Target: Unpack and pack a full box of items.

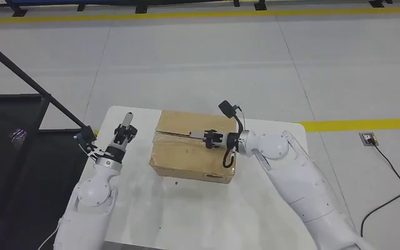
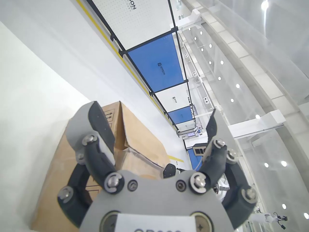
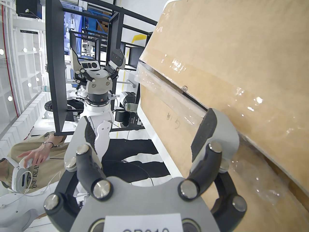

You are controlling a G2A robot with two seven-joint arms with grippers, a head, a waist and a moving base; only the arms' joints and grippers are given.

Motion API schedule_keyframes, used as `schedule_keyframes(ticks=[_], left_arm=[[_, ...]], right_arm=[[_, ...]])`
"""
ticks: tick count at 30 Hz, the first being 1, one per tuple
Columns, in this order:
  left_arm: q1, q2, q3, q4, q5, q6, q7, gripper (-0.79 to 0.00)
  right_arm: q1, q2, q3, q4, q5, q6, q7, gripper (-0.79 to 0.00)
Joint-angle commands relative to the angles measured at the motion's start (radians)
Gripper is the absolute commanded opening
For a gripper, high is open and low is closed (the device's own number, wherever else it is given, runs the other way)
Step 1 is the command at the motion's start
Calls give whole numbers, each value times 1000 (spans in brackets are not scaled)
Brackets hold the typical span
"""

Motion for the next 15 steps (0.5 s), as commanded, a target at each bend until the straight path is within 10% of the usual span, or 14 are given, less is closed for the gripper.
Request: schedule_keyframes(ticks=[1, 15], left_arm=[[-2, -1, 8, 10, -2, -5, -2, 0], [3, -5, 30, 18, -8, -5, -20, 0]], right_arm=[[14, -6, -13, 23, -1, 14, -21, 0], [20, -21, -14, 58, 42, 26, -107, 0]])
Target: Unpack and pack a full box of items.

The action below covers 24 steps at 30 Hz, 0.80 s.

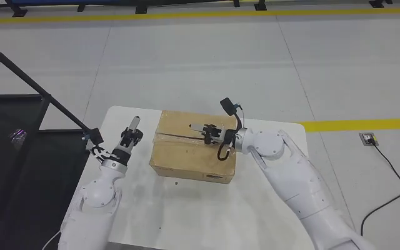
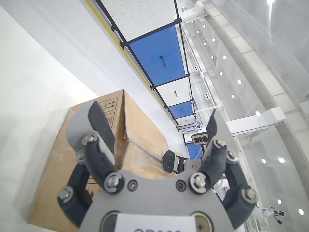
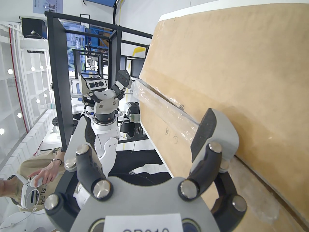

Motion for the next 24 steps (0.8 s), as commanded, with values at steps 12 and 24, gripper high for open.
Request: schedule_keyframes(ticks=[12, 24], left_arm=[[1, -6, 41, 28, 10, 12, -21, 0], [15, -10, 69, 21, -5, 8, -57, 0]], right_arm=[[-46, 11, 20, -62, -13, -116, 31, 0], [-14, -3, -14, -19, -16, -11, 31, 0]])
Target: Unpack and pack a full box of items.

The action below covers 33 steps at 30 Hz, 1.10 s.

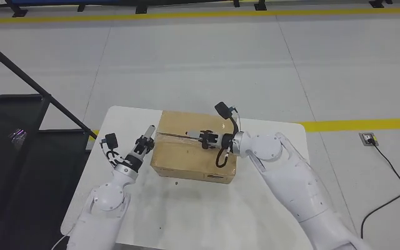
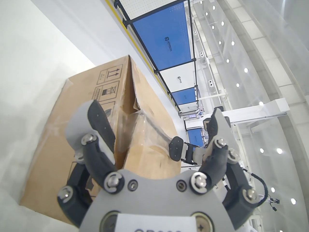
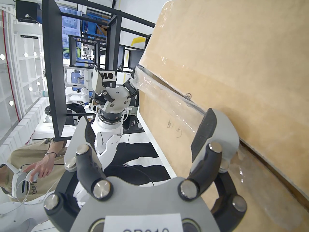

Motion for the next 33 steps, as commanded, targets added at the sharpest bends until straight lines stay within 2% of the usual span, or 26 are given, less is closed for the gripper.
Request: schedule_keyframes(ticks=[1, 9, 17, 24, 33], left_arm=[[2, 0, 2, 0, -6, 0, -7, 0], [16, -2, 5, -7, -49, -5, -43, 0], [44, -1, 2, -26, -57, -18, -53, 0], [81, 8, -65, -32, -84, -34, -33, 0], [128, 22, -163, -11, -128, -43, -25, 0]], right_arm=[[4, -3, -1, 12, 15, 10, -9, 0], [31, -25, -28, 62, 60, 33, -33, 0], [79, -73, -98, 142, 129, 59, -81, 0], [130, -127, -167, 212, 170, 49, -142, 0], [199, -206, -232, 363, 259, -1, -159, 0]])
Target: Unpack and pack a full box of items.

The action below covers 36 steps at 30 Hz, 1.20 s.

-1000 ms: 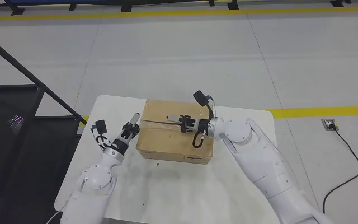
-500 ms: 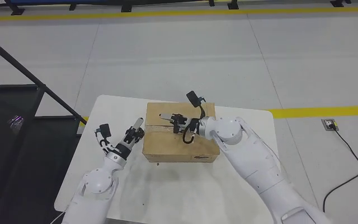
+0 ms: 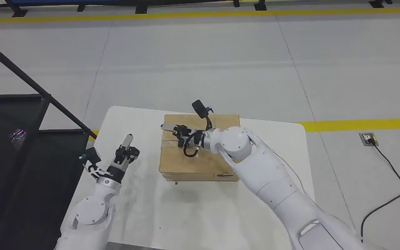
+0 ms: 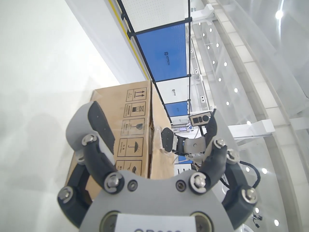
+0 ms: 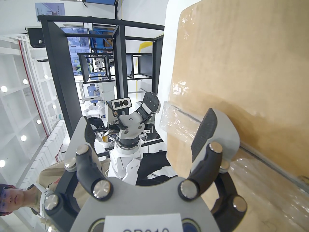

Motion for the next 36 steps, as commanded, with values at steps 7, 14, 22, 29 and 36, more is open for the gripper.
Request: schedule_keyframes(ticks=[7, 14, 22, 29, 36], left_arm=[[17, 5, -35, 12, -29, -8, -11, 0], [16, 7, -38, 25, -34, -13, -17, 0], [13, 8, -37, 30, -42, -15, -27, 0], [8, 9, -32, 34, -45, -13, -27, 0], [5, 7, -15, 25, -49, -9, -23, 0]], right_arm=[[37, -69, -33, 117, 81, -81, 0, 0], [61, -109, -30, 206, 154, -168, 87, 0], [87, -141, -48, 267, 107, -187, 47, 0], [115, -156, -54, 288, 66, -166, 83, 0], [138, -131, -16, 328, 44, -190, 159, 0]])
